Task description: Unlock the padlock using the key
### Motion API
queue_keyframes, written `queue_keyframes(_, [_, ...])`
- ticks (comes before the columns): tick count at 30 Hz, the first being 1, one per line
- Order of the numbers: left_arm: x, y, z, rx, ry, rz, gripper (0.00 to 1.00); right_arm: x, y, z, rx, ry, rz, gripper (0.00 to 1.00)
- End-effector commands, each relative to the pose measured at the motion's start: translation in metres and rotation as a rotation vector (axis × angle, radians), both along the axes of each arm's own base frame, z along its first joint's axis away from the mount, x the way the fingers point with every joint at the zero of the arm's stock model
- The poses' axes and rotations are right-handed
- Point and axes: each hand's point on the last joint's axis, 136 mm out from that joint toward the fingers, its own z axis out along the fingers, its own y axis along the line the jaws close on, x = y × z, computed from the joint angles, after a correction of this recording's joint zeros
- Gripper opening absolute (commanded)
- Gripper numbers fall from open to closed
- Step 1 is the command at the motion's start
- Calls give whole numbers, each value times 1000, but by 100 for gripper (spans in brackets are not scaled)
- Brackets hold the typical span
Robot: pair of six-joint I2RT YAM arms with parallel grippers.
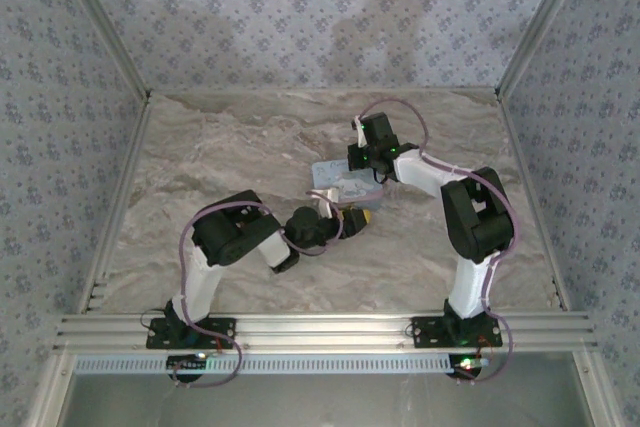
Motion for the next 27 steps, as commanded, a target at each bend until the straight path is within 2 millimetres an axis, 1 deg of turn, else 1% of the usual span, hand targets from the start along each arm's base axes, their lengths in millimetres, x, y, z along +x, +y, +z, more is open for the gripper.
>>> queue_keyframes(1, [-8,8,-68,144,177,15,62,-7,0,1,14,15,1,0])
queue_keyframes(3, [-10,5,-70,141,185,7,62,-7,0,0,13,16,1,0])
queue_keyframes(7, [-10,9,-74,147,192,24,62,-8,0,0,15,15,2,0])
queue_keyframes(11, [-8,12,-79,144,214,44,52,-7,-1,1,18,13,0,0])
queue_keyframes(13, [-8,13,-82,138,227,45,49,-8,-1,1,20,11,1,0])
queue_keyframes(17, [-8,19,-84,139,232,57,50,-8,-5,9,16,-5,-7,0])
queue_keyframes(20, [-9,21,-85,141,236,59,53,-6,-15,22,11,-27,-32,0])
queue_keyframes(23, [-10,22,-87,145,243,60,57,-3,-28,38,19,-56,-65,0])
queue_keyframes(25, [-11,23,-87,146,244,61,58,-1,-37,49,23,-74,-84,0])
queue_keyframes(27, [-11,25,-87,150,244,64,58,-7,-48,45,14,-60,-105,0])
